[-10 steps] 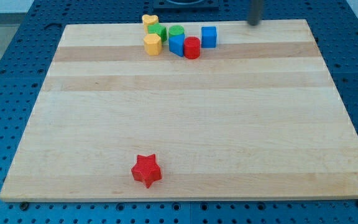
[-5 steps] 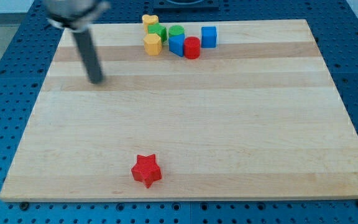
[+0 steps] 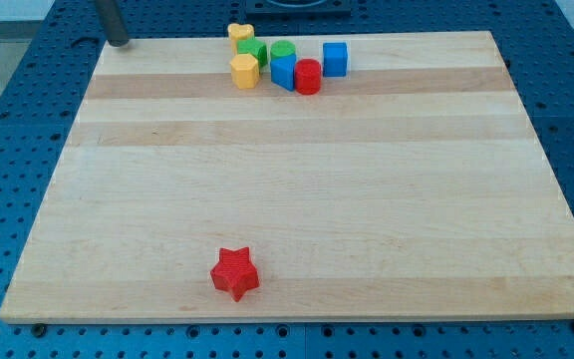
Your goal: Move the yellow heart close to the blue cube
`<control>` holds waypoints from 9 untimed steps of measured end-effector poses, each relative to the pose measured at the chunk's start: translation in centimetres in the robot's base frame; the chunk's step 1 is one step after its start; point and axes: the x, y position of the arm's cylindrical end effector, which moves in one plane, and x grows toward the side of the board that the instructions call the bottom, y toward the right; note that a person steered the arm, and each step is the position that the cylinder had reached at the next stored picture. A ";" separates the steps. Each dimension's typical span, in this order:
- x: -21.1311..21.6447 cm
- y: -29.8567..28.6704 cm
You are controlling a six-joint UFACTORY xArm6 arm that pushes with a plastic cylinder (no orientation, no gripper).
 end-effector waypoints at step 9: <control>0.2 23.1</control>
